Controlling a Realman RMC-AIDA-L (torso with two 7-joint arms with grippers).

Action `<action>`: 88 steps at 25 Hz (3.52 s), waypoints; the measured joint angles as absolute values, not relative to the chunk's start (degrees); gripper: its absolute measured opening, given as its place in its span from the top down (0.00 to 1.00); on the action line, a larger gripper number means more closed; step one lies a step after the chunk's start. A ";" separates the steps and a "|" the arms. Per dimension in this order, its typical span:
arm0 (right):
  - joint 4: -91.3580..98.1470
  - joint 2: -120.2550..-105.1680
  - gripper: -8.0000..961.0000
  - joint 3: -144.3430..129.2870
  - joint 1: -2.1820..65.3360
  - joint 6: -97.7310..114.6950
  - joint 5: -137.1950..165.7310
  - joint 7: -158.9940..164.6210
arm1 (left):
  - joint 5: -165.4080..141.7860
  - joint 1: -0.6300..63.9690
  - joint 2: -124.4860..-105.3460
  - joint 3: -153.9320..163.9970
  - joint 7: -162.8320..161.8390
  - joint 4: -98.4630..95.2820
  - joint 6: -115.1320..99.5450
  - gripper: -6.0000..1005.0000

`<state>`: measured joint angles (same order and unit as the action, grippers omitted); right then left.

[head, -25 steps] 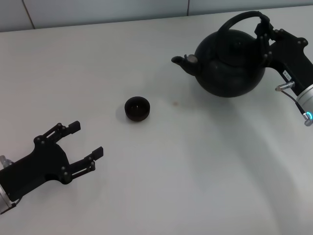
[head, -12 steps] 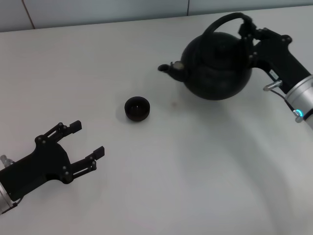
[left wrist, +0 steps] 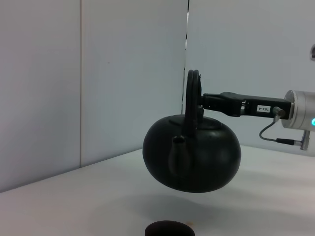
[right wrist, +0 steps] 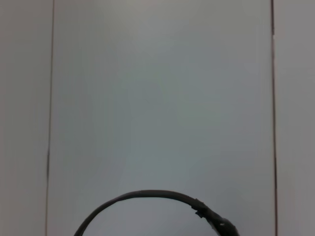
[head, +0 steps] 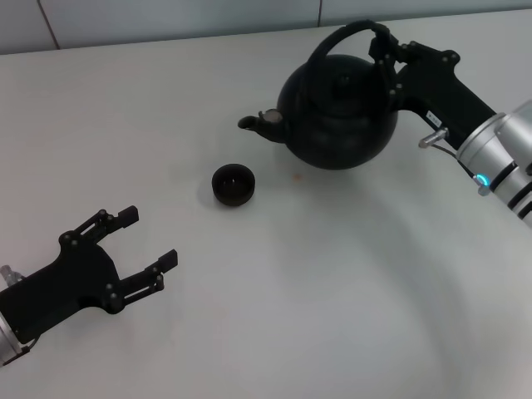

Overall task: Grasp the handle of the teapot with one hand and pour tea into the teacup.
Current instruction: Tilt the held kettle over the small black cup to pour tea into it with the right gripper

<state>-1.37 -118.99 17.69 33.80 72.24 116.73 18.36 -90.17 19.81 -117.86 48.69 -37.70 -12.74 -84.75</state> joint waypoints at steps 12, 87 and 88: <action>-0.05 -118.96 0.91 15.98 35.07 72.23 116.77 17.59 | -90.17 19.68 -117.92 48.69 -37.70 -12.75 -84.82 0.14; 3.16 -119.09 0.91 11.09 38.02 70.56 116.12 13.99 | -90.09 20.31 -118.12 48.51 -37.70 -13.45 -84.86 0.14; 3.16 -119.09 0.91 11.09 38.02 70.56 116.12 13.99 | -90.09 20.31 -118.12 48.52 -37.70 -13.44 -84.89 0.14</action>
<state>3.16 -119.09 11.09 38.02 70.56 116.12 14.00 -90.09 20.31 -118.12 48.52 -37.70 -13.44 -84.89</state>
